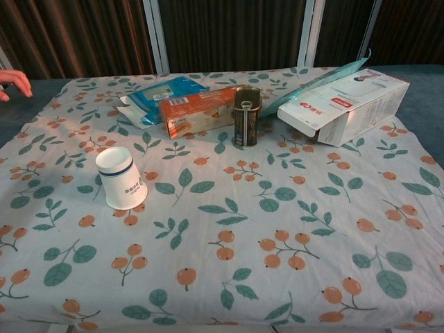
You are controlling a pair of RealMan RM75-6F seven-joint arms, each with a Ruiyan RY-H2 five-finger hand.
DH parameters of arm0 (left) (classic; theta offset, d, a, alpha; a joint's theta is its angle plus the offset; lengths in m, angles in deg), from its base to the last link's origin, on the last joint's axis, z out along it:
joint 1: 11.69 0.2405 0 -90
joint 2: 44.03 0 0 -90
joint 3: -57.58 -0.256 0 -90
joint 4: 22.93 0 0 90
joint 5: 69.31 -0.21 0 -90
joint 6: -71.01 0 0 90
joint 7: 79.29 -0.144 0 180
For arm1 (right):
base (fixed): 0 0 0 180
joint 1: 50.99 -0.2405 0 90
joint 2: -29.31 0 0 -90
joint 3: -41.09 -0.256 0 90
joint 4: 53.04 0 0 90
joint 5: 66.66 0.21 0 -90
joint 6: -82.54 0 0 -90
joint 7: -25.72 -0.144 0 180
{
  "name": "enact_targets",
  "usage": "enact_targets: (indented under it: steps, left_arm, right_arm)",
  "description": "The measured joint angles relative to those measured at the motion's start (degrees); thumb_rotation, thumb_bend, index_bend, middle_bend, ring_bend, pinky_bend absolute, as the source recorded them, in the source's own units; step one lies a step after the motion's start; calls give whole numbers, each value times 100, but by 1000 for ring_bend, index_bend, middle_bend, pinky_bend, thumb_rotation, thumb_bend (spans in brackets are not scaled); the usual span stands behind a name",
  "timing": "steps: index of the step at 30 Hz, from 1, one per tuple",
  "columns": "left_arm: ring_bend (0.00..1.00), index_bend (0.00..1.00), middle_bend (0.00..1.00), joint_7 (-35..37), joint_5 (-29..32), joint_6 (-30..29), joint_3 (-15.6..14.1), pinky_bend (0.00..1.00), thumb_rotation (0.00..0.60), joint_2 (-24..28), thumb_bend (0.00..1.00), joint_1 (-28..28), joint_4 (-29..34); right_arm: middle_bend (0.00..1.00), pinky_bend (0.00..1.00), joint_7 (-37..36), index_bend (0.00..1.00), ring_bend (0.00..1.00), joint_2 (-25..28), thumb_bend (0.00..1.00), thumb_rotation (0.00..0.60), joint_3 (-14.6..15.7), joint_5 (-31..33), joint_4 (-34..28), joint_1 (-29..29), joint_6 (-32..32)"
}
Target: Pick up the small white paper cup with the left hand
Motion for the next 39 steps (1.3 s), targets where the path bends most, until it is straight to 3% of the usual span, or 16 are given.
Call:
enact_targets:
  steps: [20,31,39]
  left_arm:
    - [0,0,0,-716,-157,590,62,0,600,158,394,-422,547]
    - [0,0,0,-2323,-161,1996,277,0,600,85,339,-1392,1528]
    - [0,0,0,-2654,219,2831,585,0,600,-784,316,-2211,1080]
  right_arm:
    - [0,0,55,0,0,-7,112,600,-7,52,-14,-9,-52]
    - [0,0,131,0,0,-21,112,600,22,26,-68,-26,-95]
    - [0,0,12,0,0,64,112,600,37,52,-36,18,-79]
